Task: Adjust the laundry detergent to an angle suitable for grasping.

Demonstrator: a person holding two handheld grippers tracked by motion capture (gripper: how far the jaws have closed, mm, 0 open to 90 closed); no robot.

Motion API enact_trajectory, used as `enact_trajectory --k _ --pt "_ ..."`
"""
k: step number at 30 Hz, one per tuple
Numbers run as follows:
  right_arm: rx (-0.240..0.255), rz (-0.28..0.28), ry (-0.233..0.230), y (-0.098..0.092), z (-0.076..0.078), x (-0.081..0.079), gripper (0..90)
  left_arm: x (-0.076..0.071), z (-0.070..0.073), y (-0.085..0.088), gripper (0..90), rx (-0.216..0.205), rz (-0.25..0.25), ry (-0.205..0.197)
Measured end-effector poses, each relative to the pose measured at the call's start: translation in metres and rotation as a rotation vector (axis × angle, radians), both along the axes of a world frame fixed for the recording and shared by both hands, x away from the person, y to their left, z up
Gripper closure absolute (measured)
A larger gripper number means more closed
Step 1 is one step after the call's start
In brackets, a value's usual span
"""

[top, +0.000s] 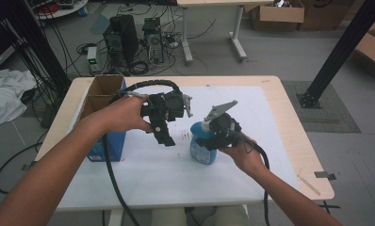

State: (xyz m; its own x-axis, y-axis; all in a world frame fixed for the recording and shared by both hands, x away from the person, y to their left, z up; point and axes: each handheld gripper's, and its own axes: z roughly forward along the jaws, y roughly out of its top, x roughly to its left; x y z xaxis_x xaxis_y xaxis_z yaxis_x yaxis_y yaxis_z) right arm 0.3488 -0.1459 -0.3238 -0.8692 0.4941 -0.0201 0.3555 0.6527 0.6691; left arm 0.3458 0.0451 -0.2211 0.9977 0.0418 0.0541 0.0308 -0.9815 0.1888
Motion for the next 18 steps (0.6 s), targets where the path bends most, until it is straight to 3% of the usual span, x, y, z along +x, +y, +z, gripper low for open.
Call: enact_trajectory --k 4,9,11,13,14,15,17,18 --pt "0.049 0.075 0.016 -0.007 0.011 0.011 41.2 0.001 0.000 0.003 21.1 -0.005 0.012 -0.002" --pt "0.053 0.144 0.025 -0.009 0.017 0.016 41.2 0.002 0.000 0.004 21.1 -0.003 0.013 -0.005" --pt "0.048 0.215 0.026 -0.009 0.019 0.020 41.2 0.001 0.000 0.004 21.1 -0.006 0.020 -0.001" --pt "0.045 0.243 0.026 -0.009 0.019 0.021 41.2 0.002 0.000 0.004 21.1 -0.003 0.016 -0.006" --pt "0.042 0.303 0.028 -0.007 0.018 0.023 41.2 0.002 0.000 0.004 21.1 -0.002 0.019 -0.007" --pt "0.042 0.303 0.028 -0.007 0.018 0.023 41.2 0.002 0.000 0.004 21.1 -0.001 0.019 -0.007" --pt "0.053 0.379 0.032 -0.005 0.016 0.026 41.2 0.002 0.000 0.005 21.1 -0.001 0.020 -0.007" --pt "0.053 0.379 0.032 -0.005 0.016 0.026 41.2 0.001 0.000 0.005 21.1 0.001 0.024 -0.003"
